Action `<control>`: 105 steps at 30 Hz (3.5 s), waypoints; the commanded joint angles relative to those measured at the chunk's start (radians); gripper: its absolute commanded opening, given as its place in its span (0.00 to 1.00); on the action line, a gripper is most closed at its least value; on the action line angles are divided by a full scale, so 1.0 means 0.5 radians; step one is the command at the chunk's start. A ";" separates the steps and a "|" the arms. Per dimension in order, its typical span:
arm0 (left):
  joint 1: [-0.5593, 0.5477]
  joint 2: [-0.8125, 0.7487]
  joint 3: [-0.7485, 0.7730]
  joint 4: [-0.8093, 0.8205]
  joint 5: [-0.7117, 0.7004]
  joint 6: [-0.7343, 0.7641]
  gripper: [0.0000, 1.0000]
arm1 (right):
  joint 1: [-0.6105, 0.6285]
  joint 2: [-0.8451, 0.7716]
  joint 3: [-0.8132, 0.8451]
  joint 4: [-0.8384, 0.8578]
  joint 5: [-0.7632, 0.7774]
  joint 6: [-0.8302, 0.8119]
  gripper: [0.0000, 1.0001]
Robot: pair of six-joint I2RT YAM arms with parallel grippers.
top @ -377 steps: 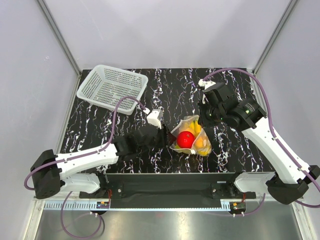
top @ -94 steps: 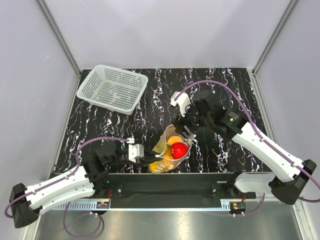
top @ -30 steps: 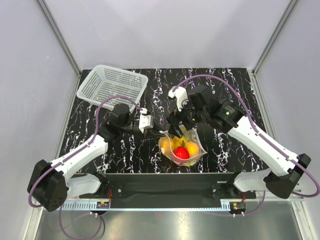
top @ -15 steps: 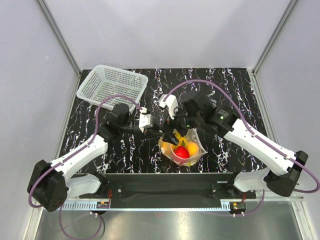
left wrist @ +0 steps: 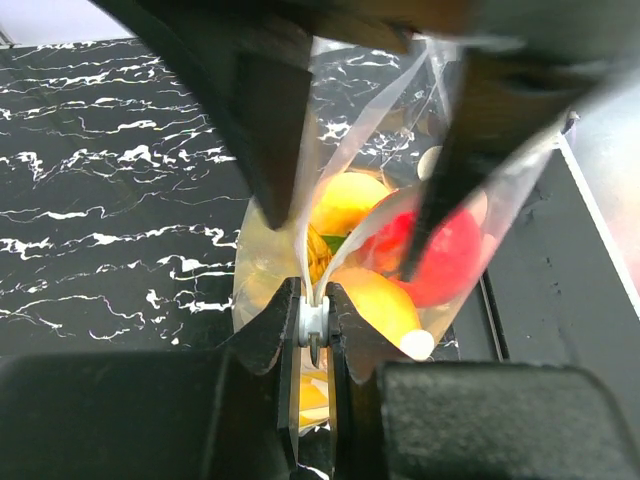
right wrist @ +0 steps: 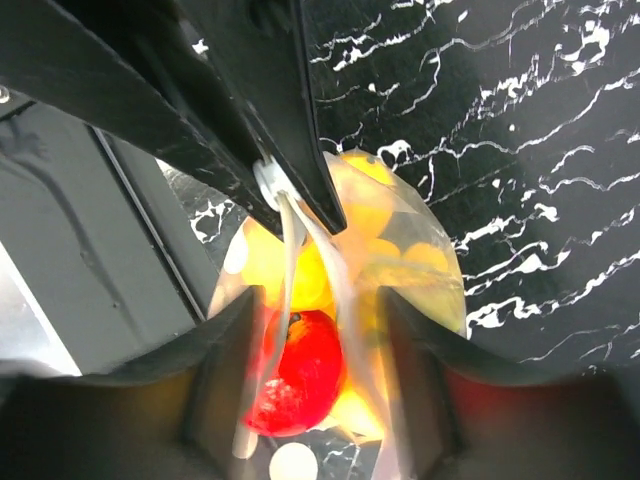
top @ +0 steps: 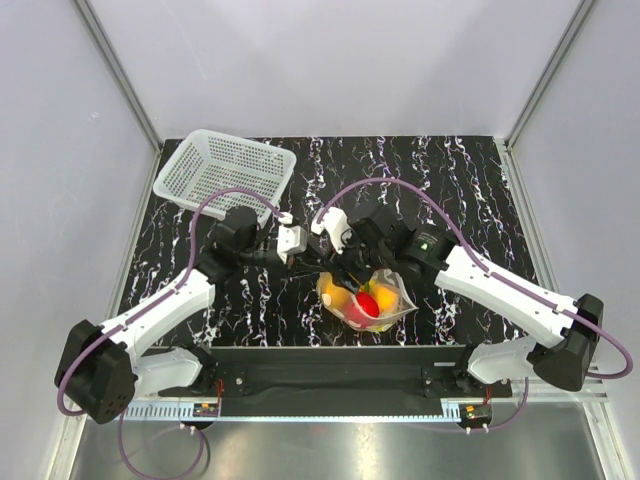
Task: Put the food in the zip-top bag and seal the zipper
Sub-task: Zip the zipper food storage bag at the center of the board.
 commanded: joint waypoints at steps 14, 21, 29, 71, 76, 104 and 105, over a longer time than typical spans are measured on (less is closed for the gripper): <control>0.034 -0.095 -0.160 0.490 -0.051 -0.227 0.52 | 0.032 -0.124 -0.078 0.172 0.043 0.045 0.00; 0.046 -0.139 -0.338 0.788 -0.128 -0.432 0.55 | 0.026 -0.185 -0.148 0.248 0.138 0.097 0.00; 0.062 0.036 -0.369 1.178 -0.027 -0.718 0.41 | 0.029 -0.219 -0.164 0.255 0.111 0.116 0.00; 0.089 0.205 -0.307 1.196 0.203 -0.675 0.00 | 0.029 0.110 0.207 0.313 -0.083 -0.182 0.26; 0.102 0.214 -0.301 1.211 0.185 -0.709 0.00 | 0.032 0.100 0.207 0.270 -0.092 -0.157 0.10; 0.283 0.266 -0.362 1.512 0.090 -1.056 0.00 | 0.029 -0.191 -0.029 0.034 0.098 0.054 0.03; 0.292 0.269 -0.356 1.500 0.066 -1.065 0.00 | 0.029 -0.200 -0.044 0.022 0.119 0.073 0.02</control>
